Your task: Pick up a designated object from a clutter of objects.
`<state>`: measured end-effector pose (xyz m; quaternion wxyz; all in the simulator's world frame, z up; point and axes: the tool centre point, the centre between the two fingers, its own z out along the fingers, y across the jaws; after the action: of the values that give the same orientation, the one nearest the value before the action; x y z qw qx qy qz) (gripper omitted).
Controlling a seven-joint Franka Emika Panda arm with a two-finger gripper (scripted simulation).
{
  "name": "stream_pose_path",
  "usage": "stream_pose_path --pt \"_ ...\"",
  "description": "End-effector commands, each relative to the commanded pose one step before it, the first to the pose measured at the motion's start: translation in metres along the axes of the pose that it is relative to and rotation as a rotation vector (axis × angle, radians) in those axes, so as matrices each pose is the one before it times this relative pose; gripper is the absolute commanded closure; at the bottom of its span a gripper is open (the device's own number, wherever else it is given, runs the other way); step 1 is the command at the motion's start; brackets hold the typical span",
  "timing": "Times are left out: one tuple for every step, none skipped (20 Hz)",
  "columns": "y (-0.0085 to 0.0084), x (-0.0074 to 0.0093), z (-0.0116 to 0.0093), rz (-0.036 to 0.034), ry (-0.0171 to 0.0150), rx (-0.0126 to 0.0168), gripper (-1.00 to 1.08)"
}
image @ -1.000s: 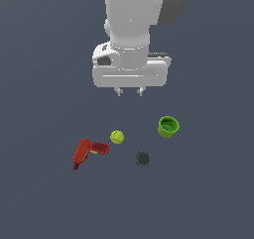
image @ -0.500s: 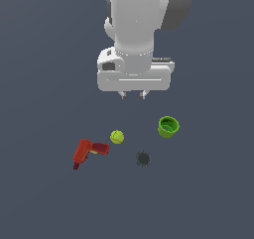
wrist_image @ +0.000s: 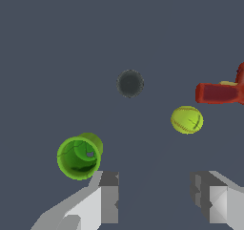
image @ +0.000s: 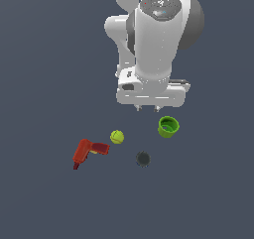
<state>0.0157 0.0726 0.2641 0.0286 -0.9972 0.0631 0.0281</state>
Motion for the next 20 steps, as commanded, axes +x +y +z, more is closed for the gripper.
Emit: stream_pose_path --pt "-0.01909 0.00026 0.01962 0.03887 -0.02047 0.00953 -0.2" --pt "-0.00806 -0.00035 0.00861 0.01735 -0.00898 0.00378 -0.2" --pt "-0.00798 -0.00065 0.00871 0.0175 -0.00915 0.00352 -0.2" --pt "-0.00788 -0.00095 0.0088 0.01766 -0.0093 0.00326 -0.2" --pt "-0.00777 -0.00124 0.0089 0.01783 -0.00946 0.00299 -0.2" --pt "-0.00764 -0.00152 0.009 0.01801 -0.00961 0.00271 -0.2" --pt "-0.00751 -0.00181 0.00909 0.01817 -0.00973 0.00242 -0.2" --pt "-0.00735 -0.00207 0.00919 0.01837 -0.00987 0.00213 -0.2" --pt "-0.00715 -0.00233 0.00922 0.01839 -0.0099 0.00181 -0.2" --pt "-0.00667 -0.00246 0.00888 0.01772 -0.00954 0.00144 -0.2" --pt "-0.00615 -0.00253 0.00848 0.01691 -0.0091 0.00111 -0.2" --pt "-0.00565 -0.00256 0.00807 0.0161 -0.00865 0.00081 -0.2" --pt "-0.00519 -0.00257 0.00763 0.01522 -0.00816 0.00055 -0.2" --pt "-0.00472 -0.00252 0.0072 0.01437 -0.00768 0.00033 -0.2" --pt "-0.00429 -0.00246 0.00674 0.01346 -0.00717 0.00014 -0.2" --pt "-0.00388 -0.00237 0.00628 0.01255 -0.00666 -0.00001 -0.2" --pt "-0.00348 -0.00225 0.00581 0.01162 -0.00614 -0.00013 -0.2" --pt "-0.0031 -0.00211 0.00533 0.01067 -0.00562 -0.00022 -0.2" --pt "-0.00274 -0.00196 0.00485 0.00971 -0.00509 -0.00029 -0.2" --pt "-0.00241 -0.00179 0.00435 0.00872 -0.00455 -0.00032 -0.2"
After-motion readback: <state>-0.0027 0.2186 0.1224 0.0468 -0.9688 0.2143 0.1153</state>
